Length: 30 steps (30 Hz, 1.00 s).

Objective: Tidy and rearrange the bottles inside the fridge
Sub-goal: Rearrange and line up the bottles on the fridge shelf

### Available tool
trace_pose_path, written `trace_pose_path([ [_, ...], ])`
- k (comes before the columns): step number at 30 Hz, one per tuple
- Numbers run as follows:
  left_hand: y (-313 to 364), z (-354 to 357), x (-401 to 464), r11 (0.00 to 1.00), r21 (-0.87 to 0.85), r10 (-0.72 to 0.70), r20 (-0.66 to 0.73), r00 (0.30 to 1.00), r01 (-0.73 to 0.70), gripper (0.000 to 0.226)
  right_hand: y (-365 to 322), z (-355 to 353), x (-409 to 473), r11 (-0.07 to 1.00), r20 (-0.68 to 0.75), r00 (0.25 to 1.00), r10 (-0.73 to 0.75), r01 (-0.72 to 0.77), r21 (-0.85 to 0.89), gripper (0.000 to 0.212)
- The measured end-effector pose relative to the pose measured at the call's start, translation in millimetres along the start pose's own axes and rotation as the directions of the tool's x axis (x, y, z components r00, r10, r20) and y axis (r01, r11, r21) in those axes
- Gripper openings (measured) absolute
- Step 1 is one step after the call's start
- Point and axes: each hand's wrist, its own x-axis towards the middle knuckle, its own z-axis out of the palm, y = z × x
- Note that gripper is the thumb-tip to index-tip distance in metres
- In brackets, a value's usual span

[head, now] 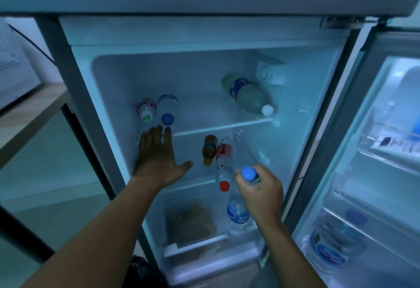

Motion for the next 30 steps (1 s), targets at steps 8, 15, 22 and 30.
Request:
trace_pose_path([
  [8,0.9,-4.1,-0.9,0.999,-0.031,-0.011,0.011,1.000,0.011,0.111,-75.2,-38.8,50.8,0.915,-0.412,0.902,-0.128,0.268,0.302,0.024],
  [15,1.4,-10.8,-3.5,0.999,-0.035,-0.005,0.041,0.999,0.006,0.109,-123.1,-48.4,72.8,0.859,-0.602,0.791,-0.108,0.379,0.344,0.024],
  [22,0.6,-10.0,-3.5,0.999,-0.043,-0.004,0.041,0.999,0.005,0.110,-125.6,-19.1,63.8,0.874,-0.487,0.851,-0.195,0.376,0.307,0.025],
  [30,-0.4,-1.3,-5.4,0.998,-0.067,0.015,-0.034,0.999,-0.017,0.110,-108.0,14.5,57.5,0.960,0.052,0.982,-0.183,0.167,0.225,0.044],
])
